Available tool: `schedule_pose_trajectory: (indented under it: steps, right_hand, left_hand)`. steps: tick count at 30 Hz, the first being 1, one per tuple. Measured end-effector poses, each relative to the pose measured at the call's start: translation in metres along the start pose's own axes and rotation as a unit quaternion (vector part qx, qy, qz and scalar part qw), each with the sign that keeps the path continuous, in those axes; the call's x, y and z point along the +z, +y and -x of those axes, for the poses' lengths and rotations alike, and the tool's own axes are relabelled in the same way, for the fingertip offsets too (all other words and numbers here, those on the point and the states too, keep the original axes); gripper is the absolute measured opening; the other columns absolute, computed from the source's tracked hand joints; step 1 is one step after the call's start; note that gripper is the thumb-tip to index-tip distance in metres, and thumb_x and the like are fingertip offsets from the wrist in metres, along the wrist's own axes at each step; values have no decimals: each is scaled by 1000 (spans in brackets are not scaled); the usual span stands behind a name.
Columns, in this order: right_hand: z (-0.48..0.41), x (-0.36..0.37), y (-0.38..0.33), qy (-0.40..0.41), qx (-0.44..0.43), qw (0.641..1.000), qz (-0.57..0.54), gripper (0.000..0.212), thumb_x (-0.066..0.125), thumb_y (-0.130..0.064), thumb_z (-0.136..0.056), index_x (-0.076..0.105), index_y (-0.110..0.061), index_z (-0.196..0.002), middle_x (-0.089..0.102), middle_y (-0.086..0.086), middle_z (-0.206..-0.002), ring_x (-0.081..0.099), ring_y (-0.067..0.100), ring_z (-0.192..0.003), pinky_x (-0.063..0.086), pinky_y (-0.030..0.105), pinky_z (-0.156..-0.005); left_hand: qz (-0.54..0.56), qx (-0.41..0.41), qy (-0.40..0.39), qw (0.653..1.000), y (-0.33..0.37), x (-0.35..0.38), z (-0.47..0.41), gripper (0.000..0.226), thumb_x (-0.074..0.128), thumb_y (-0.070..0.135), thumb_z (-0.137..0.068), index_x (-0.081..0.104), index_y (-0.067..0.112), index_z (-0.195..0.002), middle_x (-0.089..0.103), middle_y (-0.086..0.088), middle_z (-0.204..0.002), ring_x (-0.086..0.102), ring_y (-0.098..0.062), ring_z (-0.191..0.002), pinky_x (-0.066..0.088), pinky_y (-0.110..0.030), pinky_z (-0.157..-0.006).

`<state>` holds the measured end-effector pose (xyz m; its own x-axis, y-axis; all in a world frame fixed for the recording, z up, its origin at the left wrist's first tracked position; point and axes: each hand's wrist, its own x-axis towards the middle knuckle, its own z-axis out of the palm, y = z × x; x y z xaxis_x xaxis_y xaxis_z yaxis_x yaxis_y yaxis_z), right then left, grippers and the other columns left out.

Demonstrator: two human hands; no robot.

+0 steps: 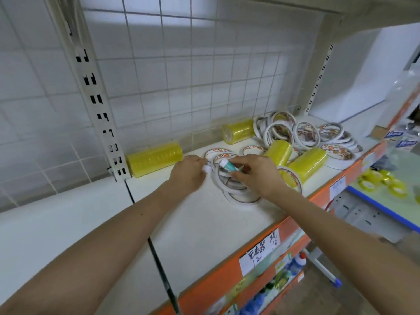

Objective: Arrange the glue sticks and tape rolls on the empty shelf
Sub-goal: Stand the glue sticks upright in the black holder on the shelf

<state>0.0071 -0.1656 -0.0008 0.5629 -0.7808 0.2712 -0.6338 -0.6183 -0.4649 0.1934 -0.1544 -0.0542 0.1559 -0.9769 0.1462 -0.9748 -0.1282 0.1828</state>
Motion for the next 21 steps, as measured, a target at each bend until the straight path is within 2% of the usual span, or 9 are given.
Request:
schedule_pose_trajectory:
  steps: [4, 7, 10, 11, 13, 14, 21]
  right_hand:
    - [1, -1, 2, 2, -1, 1000, -19, 29, 65, -20, -81, 66, -21, -110, 68, 4, -104, 61, 18, -91, 45, 28, -83]
    - [0, 1, -1, 7, -6, 999, -34, 30, 66, -18, -80, 67, -18, -110, 68, 5, -105, 62, 18, -91, 42, 19, -81]
    - [2, 6, -13, -5, -24, 998, -51, 27, 67, -17, -79, 68, -16, -106, 69, 6, -103, 59, 12, -86, 36, 4, -74]
    - [3, 8, -19, -10, -34, 997, -65, 26, 67, -16, -80, 69, -14, -105, 69, 6, -104, 59, 13, -87, 38, 5, -78]
    - [7, 15, -34, -26, -51, 994, -89, 25, 66, -15, -81, 68, -14, -105, 68, 8, -105, 60, 20, -95, 42, 21, -89]
    - [10, 19, -43, -36, -61, 993, -92, 25, 65, -15, -81, 68, -14, -106, 68, 8, -105, 59, 21, -97, 41, 24, -89]
    - [30, 62, -113, -98, -112, 976, -158, 23, 65, -17, -81, 69, -20, -104, 66, -1, -99, 52, 3, -78, 42, 16, -74]
  left_hand:
    - [-49, -7, 37, 998, 4, -9, 10, 27, 43, 32, -95, 59, 19, -113, 59, -7, -110, 53, -27, -106, 38, -33, -77]
    - [34, -30, 54, 997, 0, -16, 29, 25, 47, 32, -94, 61, 18, -109, 58, -7, -107, 55, -29, -102, 39, -33, -74]
    - [102, -62, 80, 990, -9, -26, 59, 26, 50, 32, -92, 61, 19, -112, 59, -7, -109, 56, -30, -100, 47, -37, -79]
    - [105, -69, 90, 988, -13, -29, 70, 25, 51, 31, -92, 62, 20, -112, 60, -6, -110, 56, -29, -100, 47, -38, -81]
    - [106, -87, 108, 985, -22, -36, 91, 23, 52, 31, -92, 62, 22, -111, 60, -3, -108, 57, -28, -98, 48, -36, -81]
    - [107, -97, 115, 983, -27, -38, 103, 23, 52, 32, -92, 62, 23, -110, 60, -3, -105, 57, -27, -97, 48, -35, -81]
    - [107, -177, 135, 969, -80, -53, 201, 26, 47, 41, -92, 64, 22, -98, 64, -1, -97, 56, -24, -90, 49, -38, -80]
